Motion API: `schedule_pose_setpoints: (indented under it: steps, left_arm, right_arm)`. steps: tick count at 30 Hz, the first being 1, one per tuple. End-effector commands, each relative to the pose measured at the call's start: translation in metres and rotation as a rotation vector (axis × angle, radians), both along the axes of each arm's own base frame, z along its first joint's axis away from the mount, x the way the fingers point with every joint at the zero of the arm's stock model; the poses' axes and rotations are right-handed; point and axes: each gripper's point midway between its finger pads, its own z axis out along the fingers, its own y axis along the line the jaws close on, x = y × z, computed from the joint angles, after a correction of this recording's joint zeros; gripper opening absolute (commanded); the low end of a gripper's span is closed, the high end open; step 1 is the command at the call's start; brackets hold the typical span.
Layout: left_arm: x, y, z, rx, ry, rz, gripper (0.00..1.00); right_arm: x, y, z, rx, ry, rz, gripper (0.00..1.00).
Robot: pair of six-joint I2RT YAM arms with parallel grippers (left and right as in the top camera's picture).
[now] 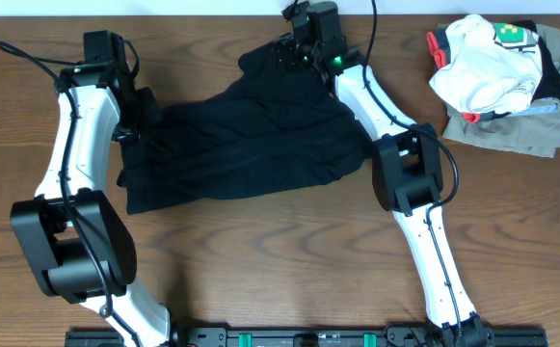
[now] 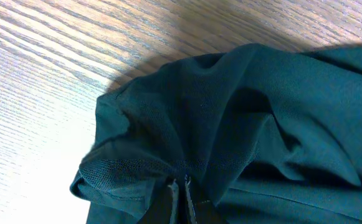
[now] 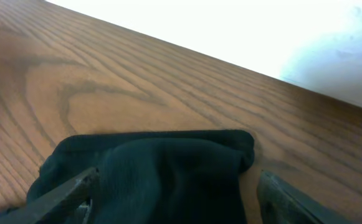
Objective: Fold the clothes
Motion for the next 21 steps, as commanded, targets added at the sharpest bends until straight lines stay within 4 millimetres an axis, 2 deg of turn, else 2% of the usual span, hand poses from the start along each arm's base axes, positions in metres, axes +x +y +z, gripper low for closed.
schedule_pose_setpoints:
  steps: [1,7,14,16,17,18,19,21]
  left_arm:
    - [0.0010,0.0013,0.0035,0.003,-0.007,0.014,0.06]
    - [0.0010,0.0013,0.0035,0.003,-0.008,0.014,0.06]
    - [0.0011,0.0013,0.0035,0.003,-0.008,0.014,0.06]
    - [0.0010,0.0013,0.0035,0.003,-0.008,0.014,0.06]
    - [0.0010,0.0013,0.0035,0.003,-0.008,0.014,0.06]
    - [0.0010,0.0013,0.0035,0.003,-0.008,0.014,0.06]
    - [0.0011,0.0012,0.0035,0.003,-0.008,0.014,0.06]
    - [0.0011,0.0012,0.0035,0.003,-0.008,0.014,0.06]
  right_arm:
    - [0.0010,0.0033,-0.0199,0.003,0.023,-0.019,0.74]
    - [0.0039,-0.0026,-0.0267,0.000,0.031,-0.047,0.72]
    - [0.0074,-0.0050,-0.0246,-0.005,0.016,-0.065,0.70]
    - [0.0081,-0.0050,-0.0237,-0.004,0.011,-0.066,0.60]
    - [0.0082,-0.0049,-0.0235,-0.003,0.010,-0.066,0.50]
    - [0.0084,-0.0049,-0.0232,-0.002,0.009,-0.066,0.36]
    - [0.0083,-0.0049,-0.0233,-0.002,0.010,-0.067,0.28]
    - [0.0079,-0.0050,-0.0239,-0.003,0.013,-0.067,0.19]
